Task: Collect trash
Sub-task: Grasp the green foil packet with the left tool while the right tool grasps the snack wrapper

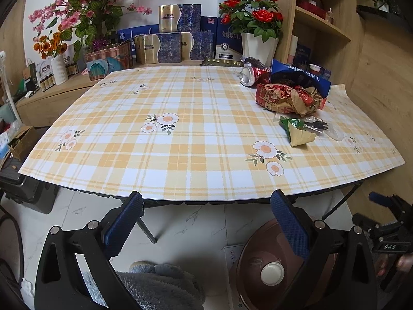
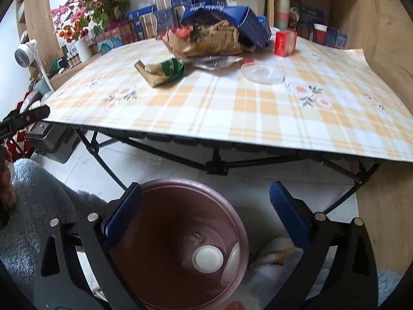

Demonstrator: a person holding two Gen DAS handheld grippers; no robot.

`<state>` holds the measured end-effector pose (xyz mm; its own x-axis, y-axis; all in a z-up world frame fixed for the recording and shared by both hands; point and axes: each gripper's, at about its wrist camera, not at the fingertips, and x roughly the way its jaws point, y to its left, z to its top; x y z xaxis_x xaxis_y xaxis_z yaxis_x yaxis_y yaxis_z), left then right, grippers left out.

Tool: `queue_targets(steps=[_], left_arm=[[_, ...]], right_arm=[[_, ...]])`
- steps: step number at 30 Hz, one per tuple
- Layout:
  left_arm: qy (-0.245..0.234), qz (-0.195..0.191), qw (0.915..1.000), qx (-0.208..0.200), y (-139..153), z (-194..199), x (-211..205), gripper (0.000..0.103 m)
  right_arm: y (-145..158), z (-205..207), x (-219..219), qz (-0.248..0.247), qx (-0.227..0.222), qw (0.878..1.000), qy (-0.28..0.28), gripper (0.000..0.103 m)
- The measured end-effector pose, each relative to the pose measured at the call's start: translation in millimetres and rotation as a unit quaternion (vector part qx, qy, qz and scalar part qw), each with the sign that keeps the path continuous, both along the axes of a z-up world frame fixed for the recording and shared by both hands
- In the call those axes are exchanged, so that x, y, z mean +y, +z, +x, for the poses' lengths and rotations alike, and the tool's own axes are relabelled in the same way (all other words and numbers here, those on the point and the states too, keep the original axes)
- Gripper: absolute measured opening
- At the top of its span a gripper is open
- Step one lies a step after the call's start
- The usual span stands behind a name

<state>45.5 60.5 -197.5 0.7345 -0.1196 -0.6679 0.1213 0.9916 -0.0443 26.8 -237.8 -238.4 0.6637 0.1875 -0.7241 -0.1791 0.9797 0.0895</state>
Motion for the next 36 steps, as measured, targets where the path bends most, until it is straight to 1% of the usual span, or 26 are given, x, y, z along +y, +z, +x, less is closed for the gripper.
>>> queue_targets(steps=[5, 7, 10, 11, 13, 14, 16, 19, 20, 22, 24, 25, 27, 28, 29, 31, 32, 33, 34, 35, 36], left_arm=[[-0.020, 0.015, 0.9996, -0.012, 11.5, -1.8, -11.9, 0.097], [-0.037, 0.020, 0.9990, -0.014, 19.0, 2.8, -23.3, 0.097], [-0.070, 0.023, 0.9972, -0.009, 28.0, 16.8, -46.5, 0.097], [-0.082, 0.022, 0.9964, -0.005, 31.1, 25.6, -57.8, 0.097], [-0.099, 0.012, 0.9950, 0.007, 34.5, 42.0, -73.7, 0.097], [-0.105, 0.002, 0.9943, 0.015, 35.7, 51.0, -80.4, 0.097], [-0.116, -0.031, 0.9917, 0.045, 35.8, 77.2, -93.7, 0.097], [-0.127, -0.063, 0.9850, 0.098, 27.6, 111.0, -109.9, 0.091], [-0.129, -0.072, 0.9819, 0.118, 22.5, 123.0, -115.5, 0.087], [-0.127, -0.082, 0.9774, 0.148, 12.4, 141.7, -124.1, 0.085], [-0.122, -0.083, 0.9755, 0.163, 4.5, 154.5, -129.6, 0.080], [-0.120, -0.082, 0.9746, 0.170, 0.0, 160.7, -133.0, 0.080], [-0.116, -0.067, 0.9749, 0.178, -6.0, 167.5, -138.4, 0.077], [-0.116, -0.054, 0.9755, 0.178, -8.9, 169.2, -142.1, 0.076], [-0.118, -0.045, 0.9759, 0.178, -11.1, 169.8, -144.6, 0.073], [-0.126, -0.041, 0.9748, 0.179, -14.8, 169.9, -146.2, 0.067], [-0.134, -0.040, 0.9731, 0.184, -18.0, 169.2, -147.4, 0.053], [-0.136, -0.024, 0.9745, 0.177, -18.3, 166.9, -148.5, 0.030], [-0.142, -0.016, 0.9744, 0.174, -17.6, 164.5, -148.2, 0.027], [-0.146, -0.022, 0.9738, 0.173, -16.1, 161.5, -144.6, 0.026], [-0.147, -0.037, 0.9735, 0.171, -14.2, 158.5, -139.5, 0.025]], right_arm=[[10.8, -0.6, -1.2, -0.025, -0.017, 0.999, -0.029, 0.097], [15.7, -0.2, -4.6, -0.027, -0.024, 0.999, -0.036, 0.097], [25.7, 3.1, -17.6, -0.004, -0.039, 0.998, -0.044, 0.097], [29.7, 7.0, -23.5, 0.011, -0.039, 0.998, -0.046, 0.097], [35.0, 13.6, -31.3, 0.027, -0.037, 0.997, -0.055, 0.097], [38.8, 17.7, -36.4, 0.033, -0.040, 0.997, -0.061, 0.097], [46.2, 24.2, -46.2, 0.043, -0.047, 0.996, -0.070, 0.097], [54.2, 34.1, -59.6, 0.057, -0.054, 0.994, -0.080, 0.097], [55.9, 36.6, -62.8, 0.061, -0.053, 0.993, -0.081, 0.097], [58.4, 43.4, -69.9, 0.071, -0.045, 0.993, -0.081, 0.097], [61.6, 49.3, -77.2, 0.066, -0.042, 0.992, -0.096, 0.097], [62.4, 49.8, -78.8, 0.062, -0.043, 0.992, -0.100, 0.097], [65.4, 53.1, -81.8, 0.052, -0.049, 0.992, -0.101, 0.097], [66.6, 54.5, -82.5, 0.047, -0.053, 0.992, -0.101, 0.097], [67.9, 56.5, -82.9, 0.040, -0.056, 0.993, -0.099, 0.097], [68.1, 60.6, -82.7, 0.028, -0.055, 0.993, -0.096, 0.097], [67.8, 63.7, -80.6, 0.019, -0.053, 0.994, -0.090, 0.097], [67.2, 66.9, -78.6, 0.012, -0.051, 0.995, -0.085, 0.097], [65.8, 70.6, -76.2, 0.007, -0.049, 0.996, -0.078, 0.097], [65.4, 73.2, -73.1, 0.002, -0.047, 0.996, -0.070, 0.097], [65.5, 76.3, -68.3, -0.003, -0.047, 0.997, -0.057, 0.097]])
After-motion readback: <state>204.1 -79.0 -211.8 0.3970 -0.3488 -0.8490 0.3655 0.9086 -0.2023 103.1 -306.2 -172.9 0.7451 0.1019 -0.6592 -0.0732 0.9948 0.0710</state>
